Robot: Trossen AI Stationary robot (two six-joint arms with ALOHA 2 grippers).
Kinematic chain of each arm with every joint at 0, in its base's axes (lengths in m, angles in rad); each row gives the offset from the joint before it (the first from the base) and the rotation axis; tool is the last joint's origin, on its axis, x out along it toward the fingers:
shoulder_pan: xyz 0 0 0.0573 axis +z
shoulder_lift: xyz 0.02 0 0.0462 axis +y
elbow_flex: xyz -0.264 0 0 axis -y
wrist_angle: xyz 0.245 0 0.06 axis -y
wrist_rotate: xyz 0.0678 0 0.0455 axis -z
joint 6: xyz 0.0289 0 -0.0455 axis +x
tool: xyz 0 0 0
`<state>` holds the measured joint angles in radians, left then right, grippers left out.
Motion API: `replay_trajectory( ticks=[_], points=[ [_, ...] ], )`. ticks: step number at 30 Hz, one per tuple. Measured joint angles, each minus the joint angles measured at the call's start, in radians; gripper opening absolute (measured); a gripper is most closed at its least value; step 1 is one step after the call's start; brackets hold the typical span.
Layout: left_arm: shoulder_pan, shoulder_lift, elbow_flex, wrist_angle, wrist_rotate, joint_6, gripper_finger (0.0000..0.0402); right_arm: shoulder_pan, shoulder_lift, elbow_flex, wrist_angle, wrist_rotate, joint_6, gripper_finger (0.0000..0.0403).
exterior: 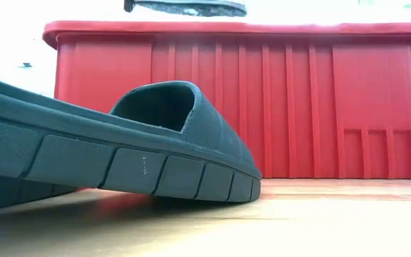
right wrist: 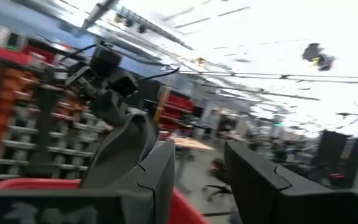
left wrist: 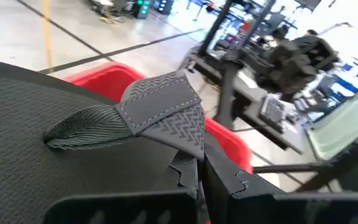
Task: Pick and place slides into bin
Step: Put the black slipper into the red bin
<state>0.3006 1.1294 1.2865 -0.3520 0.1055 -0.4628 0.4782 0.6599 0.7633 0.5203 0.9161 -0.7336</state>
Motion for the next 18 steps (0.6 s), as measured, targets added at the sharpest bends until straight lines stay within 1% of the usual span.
replay_trajectory(
  ticks=[5,9,11,15,18],
  points=[
    [0.161,0.008,0.0,-0.031,0.144,0.055,0.0,-0.087,0.001,0.01,-0.002,-0.001,-0.045,0.013],
    [0.263,0.01,0.0,-0.105,0.258,0.179,0.0,-0.165,0.012,0.01,-0.032,-0.015,-0.065,0.013],
    [0.303,0.01,0.0,-0.158,0.3,0.261,0.0,-0.215,0.023,0.011,-0.077,-0.076,-0.044,0.013],
    [0.384,0.011,0.0,-0.256,0.377,0.406,0.0,-0.317,0.056,0.01,-0.176,-0.251,0.044,0.013],
    [0.441,0.013,0.0,-0.331,0.425,0.509,0.0,-0.398,0.1,0.01,-0.184,-0.294,0.118,0.013]
  ],
)
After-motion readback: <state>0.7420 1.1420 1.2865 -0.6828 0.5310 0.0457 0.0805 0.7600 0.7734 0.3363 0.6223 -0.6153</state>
